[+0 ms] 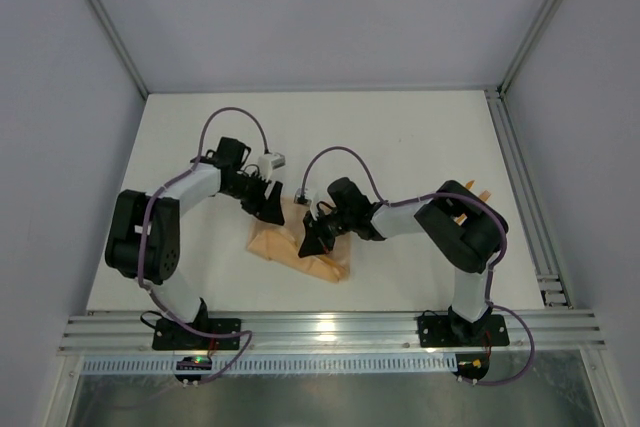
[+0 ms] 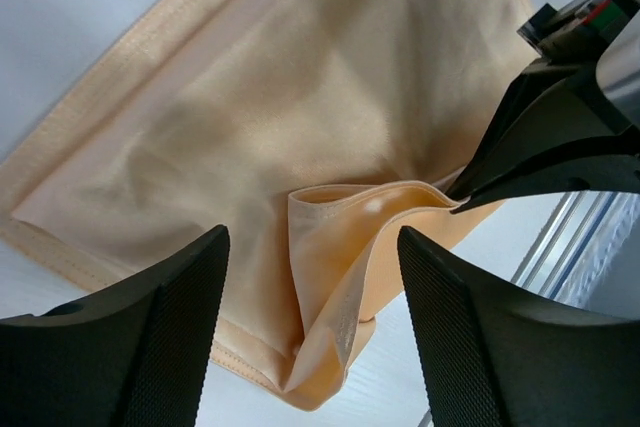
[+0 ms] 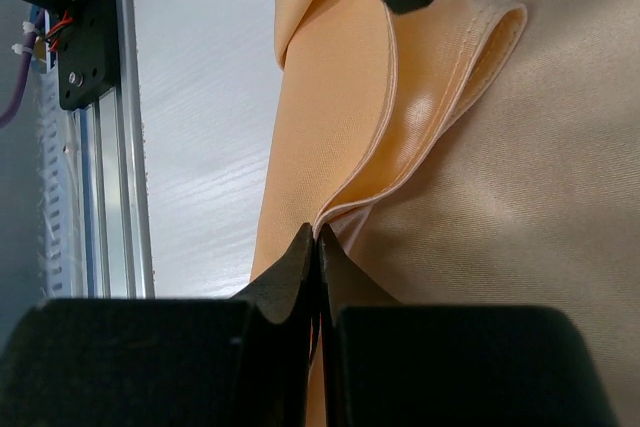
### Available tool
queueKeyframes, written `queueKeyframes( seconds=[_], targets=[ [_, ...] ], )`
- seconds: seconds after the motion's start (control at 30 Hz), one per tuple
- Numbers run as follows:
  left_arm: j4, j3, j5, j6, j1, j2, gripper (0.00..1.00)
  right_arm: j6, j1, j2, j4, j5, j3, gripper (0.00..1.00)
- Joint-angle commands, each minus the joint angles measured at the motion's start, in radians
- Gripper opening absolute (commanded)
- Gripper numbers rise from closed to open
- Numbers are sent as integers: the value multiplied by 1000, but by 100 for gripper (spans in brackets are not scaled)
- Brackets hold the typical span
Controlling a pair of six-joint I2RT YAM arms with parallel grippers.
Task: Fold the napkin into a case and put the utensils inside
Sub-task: Fold the lower triangle-folded napkin at the center of the board.
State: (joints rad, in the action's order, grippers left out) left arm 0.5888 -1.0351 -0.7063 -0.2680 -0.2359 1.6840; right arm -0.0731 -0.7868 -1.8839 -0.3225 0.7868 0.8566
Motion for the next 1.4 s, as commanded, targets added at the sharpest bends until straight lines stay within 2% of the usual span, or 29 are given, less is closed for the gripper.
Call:
queueKeyframes(
  seconds=[0.0,0.07,0.17,0.53,0.63,0.77,0.83,0.93,0.97,1.03,1.07,1.1,1.17,1.2,1.37],
  targets=[
    [48,12,-93,-133,-2,2,71,24,0,-11,-56,40,21,3],
    [45,32,-49,-227,-2,-3,76,22,1,-15,-58,48,21,3],
    [40,41,-53,-281,-3,-4,77,19,0,-17,-61,54,21,3],
    [-7,107,-15,-390,-65,-60,74,-47,9,-63,-125,63,54,3],
    [-38,115,22,-366,-63,-47,70,-77,20,-89,-162,62,70,3],
    [-55,116,21,-333,-63,-32,32,-85,27,-109,-167,49,70,3],
    [-64,125,19,-335,-63,-44,24,-93,29,-113,-170,46,68,3],
    [-66,130,16,-330,-63,-55,6,-94,27,-107,-167,29,67,5],
    [-66,130,14,-321,-63,-56,0,-94,27,-101,-158,23,68,9],
    [-64,132,14,-316,-63,-56,0,-99,27,-87,-142,16,74,18],
    [-64,133,19,-307,-65,-56,0,-102,29,-63,-121,11,76,35],
    [-66,135,24,-301,-62,-58,0,-109,31,-44,-112,-1,75,43],
    [-67,138,34,-290,-62,-61,0,-151,46,14,-101,-12,55,53],
    [-66,141,39,-280,-59,-64,0,-163,53,85,-92,-46,45,61],
    [-63,150,42,-260,-51,-89,0,-231,196,224,63,-237,12,63]
  ],
)
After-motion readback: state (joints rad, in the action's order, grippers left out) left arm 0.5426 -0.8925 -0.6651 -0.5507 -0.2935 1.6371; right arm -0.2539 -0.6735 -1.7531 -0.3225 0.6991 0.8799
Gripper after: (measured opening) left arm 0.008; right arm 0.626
